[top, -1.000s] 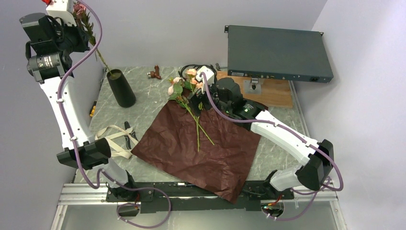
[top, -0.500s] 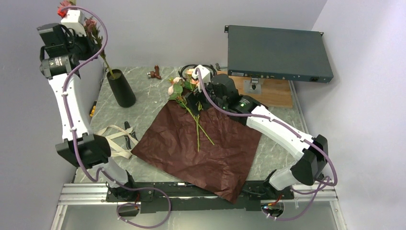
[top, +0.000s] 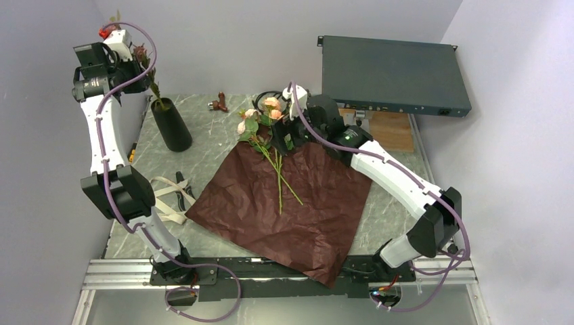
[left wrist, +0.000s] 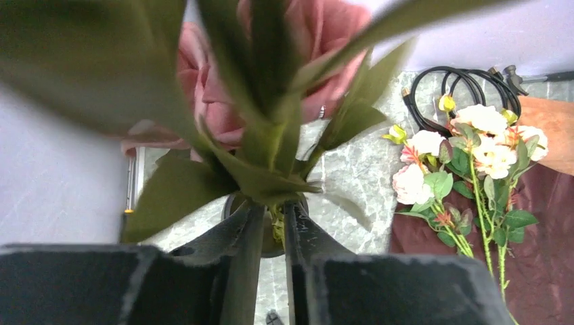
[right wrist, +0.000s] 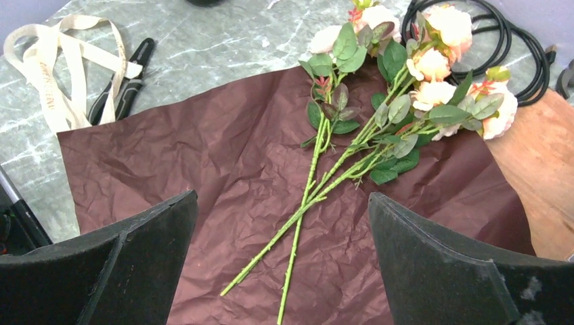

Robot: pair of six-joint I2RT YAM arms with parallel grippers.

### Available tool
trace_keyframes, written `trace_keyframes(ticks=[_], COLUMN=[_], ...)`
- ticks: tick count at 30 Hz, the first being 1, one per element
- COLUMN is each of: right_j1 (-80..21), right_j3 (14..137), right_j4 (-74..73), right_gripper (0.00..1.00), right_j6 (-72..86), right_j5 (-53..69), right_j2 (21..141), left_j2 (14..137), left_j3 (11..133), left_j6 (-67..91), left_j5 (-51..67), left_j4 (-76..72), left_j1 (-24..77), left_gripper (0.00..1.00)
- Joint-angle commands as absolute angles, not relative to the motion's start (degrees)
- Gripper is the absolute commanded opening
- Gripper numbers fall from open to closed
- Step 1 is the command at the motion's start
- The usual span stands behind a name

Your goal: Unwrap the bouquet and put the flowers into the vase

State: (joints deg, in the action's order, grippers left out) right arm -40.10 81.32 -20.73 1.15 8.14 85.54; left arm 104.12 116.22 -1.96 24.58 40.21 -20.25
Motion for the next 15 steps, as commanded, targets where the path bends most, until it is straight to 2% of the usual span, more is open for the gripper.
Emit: trace_keyframes(ticks=[1,3,5,8,15], right_j1=[-38.1,-37.3,-37.0,-36.7,-36.7], right_j3=[84.7,85.1,85.1,85.1,85.0], right_j4=[-21.8,-22.4,-22.6,-23.0,-24.1], right_gripper=[1.00,0.99,0.99,0.99,0.98], right_j6=[4.6,4.9,5.1,5.0,4.3], right_j5=[11.2,11.4,10.4,8.8,7.2], right_j2=[86.8,87.6,88.3,89.4,91.4], left_j2=[103.5,103.1,102.4,100.9,97.6], left_j3=[116.0,115.6,115.0,113.9,113.2], left_j6=[-0.4,-0.4,-0.4,-0.4,-0.4], left_j5=[25.3,25.5,25.9,26.2,26.4], left_j4=[41.0,42.0,42.5,43.1,44.7], left_j1=[-20.6,-20.7,-20.8,-21.0,-21.3], left_gripper=[0.32,0.46,0.55,0.60,0.65])
